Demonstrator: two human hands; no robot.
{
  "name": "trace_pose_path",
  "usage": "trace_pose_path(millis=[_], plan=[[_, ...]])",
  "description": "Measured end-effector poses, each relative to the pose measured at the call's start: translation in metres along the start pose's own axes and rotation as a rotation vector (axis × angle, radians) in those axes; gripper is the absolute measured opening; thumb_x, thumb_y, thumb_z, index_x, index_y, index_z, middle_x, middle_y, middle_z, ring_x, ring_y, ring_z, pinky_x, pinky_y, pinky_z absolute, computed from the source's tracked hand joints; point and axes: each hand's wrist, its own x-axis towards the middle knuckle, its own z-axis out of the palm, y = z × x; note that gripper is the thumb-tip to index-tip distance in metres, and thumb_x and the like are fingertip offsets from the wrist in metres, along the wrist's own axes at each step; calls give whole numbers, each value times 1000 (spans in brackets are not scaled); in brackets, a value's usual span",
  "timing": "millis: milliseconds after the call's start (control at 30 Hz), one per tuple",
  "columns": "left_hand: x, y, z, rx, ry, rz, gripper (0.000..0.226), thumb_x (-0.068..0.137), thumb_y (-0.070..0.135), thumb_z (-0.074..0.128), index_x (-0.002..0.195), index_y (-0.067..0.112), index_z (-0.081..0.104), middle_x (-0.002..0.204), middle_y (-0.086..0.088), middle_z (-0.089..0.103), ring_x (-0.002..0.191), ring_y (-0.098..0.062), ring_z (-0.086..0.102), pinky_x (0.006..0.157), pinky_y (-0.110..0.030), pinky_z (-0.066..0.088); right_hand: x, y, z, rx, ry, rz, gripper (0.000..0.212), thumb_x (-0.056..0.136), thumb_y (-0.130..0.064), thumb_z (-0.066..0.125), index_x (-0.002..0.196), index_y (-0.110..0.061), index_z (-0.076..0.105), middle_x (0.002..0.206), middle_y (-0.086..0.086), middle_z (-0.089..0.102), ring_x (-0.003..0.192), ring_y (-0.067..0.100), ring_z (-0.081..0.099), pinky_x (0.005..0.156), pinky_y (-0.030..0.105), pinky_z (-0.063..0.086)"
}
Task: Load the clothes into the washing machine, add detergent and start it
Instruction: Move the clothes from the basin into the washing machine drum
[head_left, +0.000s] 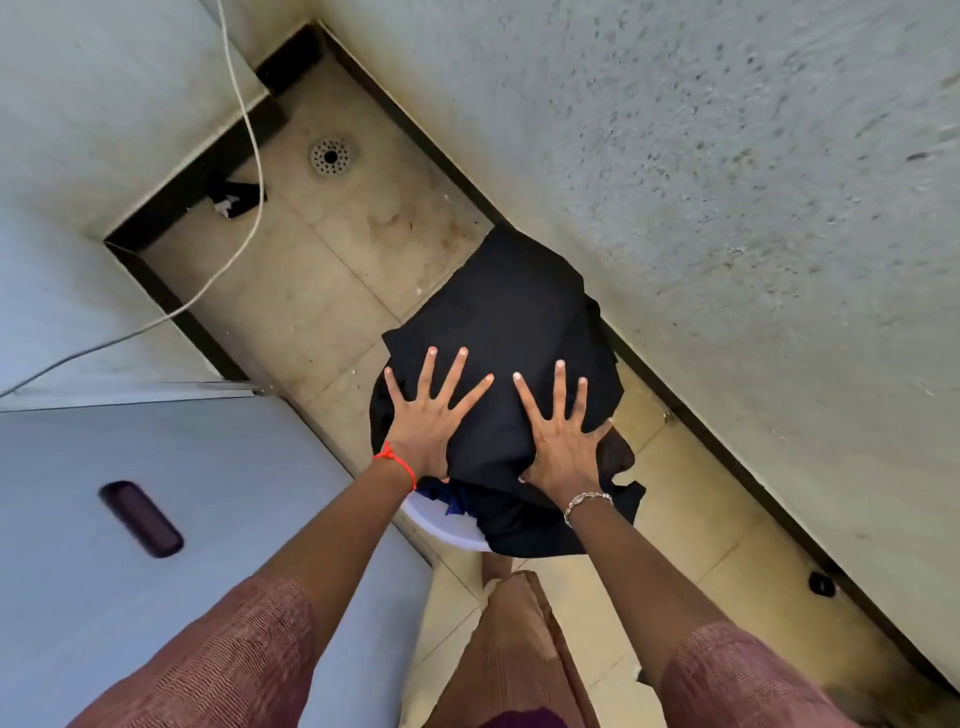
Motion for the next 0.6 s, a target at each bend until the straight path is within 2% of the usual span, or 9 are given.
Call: trace_pose_path(millis=[133,200,300,367,433,500,600], plan=[[22,-1,18,-143,-12,-43,118,74,53,65,132,40,-38,150,-9,-34,138,-48,-20,98,-76,17,28,3,6,29,41,-29,121,70,-45,73,133,-49,-30,150,7,-33,139,44,-17,96,76,22],[30,-3,22,-219,-45,-69,113,78,48,63,136,40,-33,149,-9,-36,137,-49,-18,99,-75,19,39,5,8,49,25,-66,112,77,-38,69,133,-53,-26,150,4,-33,139,45,-13,95,74,27],[41,-2,31,-298,-85,-82,104,85,38,61,139,39,-28,149,-7,-36,139,-50,-11,102,-70,25,49,6,13,45,1,-129,98,87,-17,60,137,-53,-16,151,1,-30,140,47,-8,95,67,36],[44,2,38,-326,-71,-57,102,89,15,56,137,38,-32,148,-6,-38,141,-48,-3,102,-59,38,50,7,18,28,-26,-154,90,89,-1,49,142,-48,-7,154,1,-25,141,46,-3,96,59,43],[45,8,41,-370,-68,-36,101,87,-7,47,138,35,-29,150,-6,-34,142,-43,5,92,-43,51,48,8,20,6,-48,-180,86,88,11,41,146,-38,2,156,2,-19,141,43,5,92,48,49],[45,11,37,-363,-48,-42,94,86,-14,42,146,29,-16,155,-9,-23,141,-39,19,90,-38,52,46,10,17,14,-49,-202,81,86,15,40,147,-30,12,157,3,-10,142,39,14,91,42,50],[40,10,18,-306,-25,-38,78,90,-12,40,150,21,2,158,-13,-5,128,-36,43,93,-37,47,41,12,4,81,-1,-216,67,87,13,41,144,-20,29,157,6,9,136,33,32,99,39,44]])
